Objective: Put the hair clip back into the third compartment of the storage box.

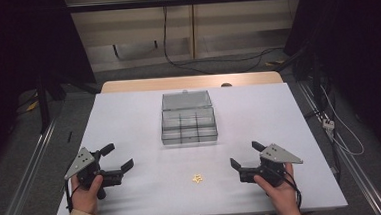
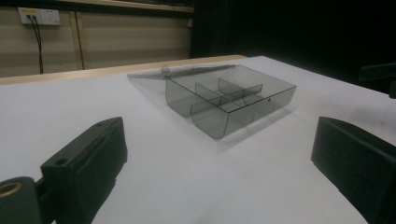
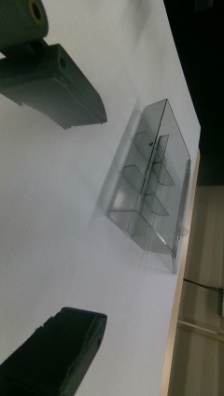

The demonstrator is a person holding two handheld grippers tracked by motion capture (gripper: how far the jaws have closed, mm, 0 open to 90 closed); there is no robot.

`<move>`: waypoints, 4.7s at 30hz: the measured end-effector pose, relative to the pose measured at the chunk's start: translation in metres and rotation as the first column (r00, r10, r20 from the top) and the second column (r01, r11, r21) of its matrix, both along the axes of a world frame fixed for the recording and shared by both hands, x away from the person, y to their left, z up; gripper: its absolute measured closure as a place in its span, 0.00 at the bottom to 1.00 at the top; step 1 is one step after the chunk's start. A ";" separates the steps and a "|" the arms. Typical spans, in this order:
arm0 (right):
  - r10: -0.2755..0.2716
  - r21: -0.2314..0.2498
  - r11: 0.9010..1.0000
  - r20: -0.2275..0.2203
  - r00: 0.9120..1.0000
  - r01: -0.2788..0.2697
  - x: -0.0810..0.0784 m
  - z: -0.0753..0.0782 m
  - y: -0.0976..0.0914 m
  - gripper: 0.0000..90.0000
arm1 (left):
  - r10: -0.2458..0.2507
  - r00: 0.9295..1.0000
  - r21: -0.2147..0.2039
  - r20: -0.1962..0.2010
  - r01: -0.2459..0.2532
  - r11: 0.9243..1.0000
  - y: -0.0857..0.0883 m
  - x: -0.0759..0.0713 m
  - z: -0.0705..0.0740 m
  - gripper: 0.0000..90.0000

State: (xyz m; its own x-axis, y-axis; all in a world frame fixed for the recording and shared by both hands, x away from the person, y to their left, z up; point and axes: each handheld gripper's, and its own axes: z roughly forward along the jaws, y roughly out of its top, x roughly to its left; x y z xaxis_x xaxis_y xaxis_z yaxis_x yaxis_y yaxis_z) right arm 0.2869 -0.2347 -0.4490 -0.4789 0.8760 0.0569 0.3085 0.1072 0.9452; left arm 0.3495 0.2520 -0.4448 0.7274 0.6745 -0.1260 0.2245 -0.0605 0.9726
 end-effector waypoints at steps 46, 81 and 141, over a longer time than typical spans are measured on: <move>0.282 -0.060 0.952 -0.215 0.935 -0.301 0.023 -0.006 0.076 0.21 | -0.025 1.000 0.015 -0.003 0.025 1.000 -0.002 -0.001 0.000 0.04; 0.331 -0.167 0.902 -0.328 0.885 -0.398 0.019 -0.018 0.110 0.72 | -0.022 1.000 0.016 0.000 0.022 1.000 -0.002 -0.001 0.000 0.04; 0.346 -0.054 0.922 -0.332 0.877 -0.384 0.042 0.002 0.083 0.82 | -0.024 1.000 0.034 -0.007 0.025 0.999 -0.002 -0.002 0.000 0.04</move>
